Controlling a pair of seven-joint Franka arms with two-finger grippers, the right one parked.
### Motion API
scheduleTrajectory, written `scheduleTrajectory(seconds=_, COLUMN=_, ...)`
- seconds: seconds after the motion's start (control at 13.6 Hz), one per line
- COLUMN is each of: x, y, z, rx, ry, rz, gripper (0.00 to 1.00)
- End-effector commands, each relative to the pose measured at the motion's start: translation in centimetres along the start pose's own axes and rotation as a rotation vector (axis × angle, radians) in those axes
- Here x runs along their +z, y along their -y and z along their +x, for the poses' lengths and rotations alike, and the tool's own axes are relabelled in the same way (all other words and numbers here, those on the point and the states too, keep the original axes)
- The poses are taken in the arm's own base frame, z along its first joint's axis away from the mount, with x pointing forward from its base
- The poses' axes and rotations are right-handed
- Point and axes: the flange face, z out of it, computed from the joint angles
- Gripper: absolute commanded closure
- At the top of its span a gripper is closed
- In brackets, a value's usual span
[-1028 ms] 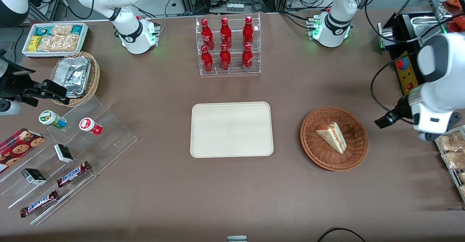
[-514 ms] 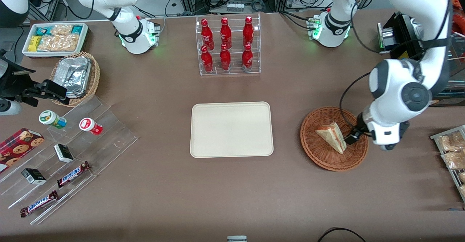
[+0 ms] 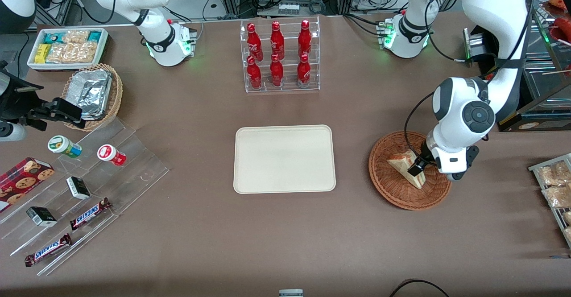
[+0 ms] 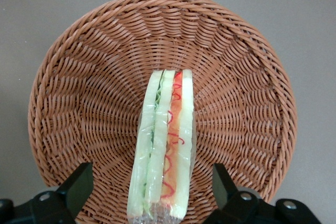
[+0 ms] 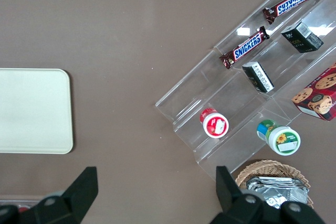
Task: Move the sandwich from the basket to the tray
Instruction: 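Close the left gripper on the wrapped sandwich's crust edge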
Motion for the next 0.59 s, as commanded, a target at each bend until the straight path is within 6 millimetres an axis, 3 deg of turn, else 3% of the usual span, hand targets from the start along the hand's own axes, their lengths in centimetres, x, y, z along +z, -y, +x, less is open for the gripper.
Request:
scheduleTrajectory(seconds=0.0, x=0.8, y=0.0, z=-0.4, rx=-0.014, ry=-0.007, rz=-0.012, gripper=0.00)
scheduleTrajectory(seconds=0.51, x=3.8, y=-0.8, z=-2.8, rx=-0.016, ry=0.001, rz=0.004, gripper=0.00)
